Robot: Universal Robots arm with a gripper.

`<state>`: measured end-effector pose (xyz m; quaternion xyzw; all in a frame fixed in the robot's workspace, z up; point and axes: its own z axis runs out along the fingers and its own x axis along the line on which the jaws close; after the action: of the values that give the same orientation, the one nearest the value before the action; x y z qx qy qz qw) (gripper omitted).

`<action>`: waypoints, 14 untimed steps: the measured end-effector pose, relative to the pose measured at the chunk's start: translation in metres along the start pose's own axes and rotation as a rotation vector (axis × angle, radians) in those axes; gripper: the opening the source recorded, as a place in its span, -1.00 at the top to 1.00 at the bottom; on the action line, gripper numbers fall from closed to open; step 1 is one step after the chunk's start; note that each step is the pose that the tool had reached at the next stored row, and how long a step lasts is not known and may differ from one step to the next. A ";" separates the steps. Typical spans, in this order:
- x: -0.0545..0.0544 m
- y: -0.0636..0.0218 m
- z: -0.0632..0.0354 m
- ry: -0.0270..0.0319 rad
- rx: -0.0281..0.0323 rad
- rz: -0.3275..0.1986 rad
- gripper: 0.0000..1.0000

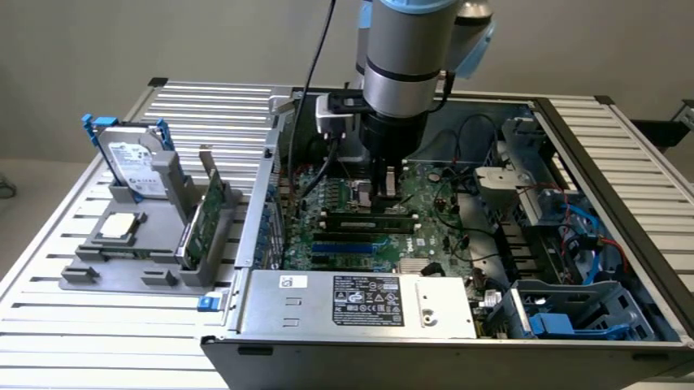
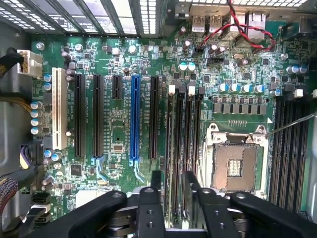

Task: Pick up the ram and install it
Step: 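Insert the ram into the slot, then press down the ram until it locks into place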

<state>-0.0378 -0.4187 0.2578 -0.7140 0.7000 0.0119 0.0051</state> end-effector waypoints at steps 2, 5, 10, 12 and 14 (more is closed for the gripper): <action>0.000 0.0001 0.0000 -0.0002 0.0001 0.000 0.62; 0.000 0.0001 -0.0001 0.0000 0.0000 0.000 0.74; 0.000 0.0001 -0.0001 0.0000 0.0000 0.000 0.79; 0.000 0.0001 -0.0001 0.0001 -0.0001 0.000 0.79; 0.000 0.0001 -0.0001 0.0000 -0.0001 0.000 0.79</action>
<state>-0.0380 -0.4187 0.2579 -0.7140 0.7000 0.0119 0.0051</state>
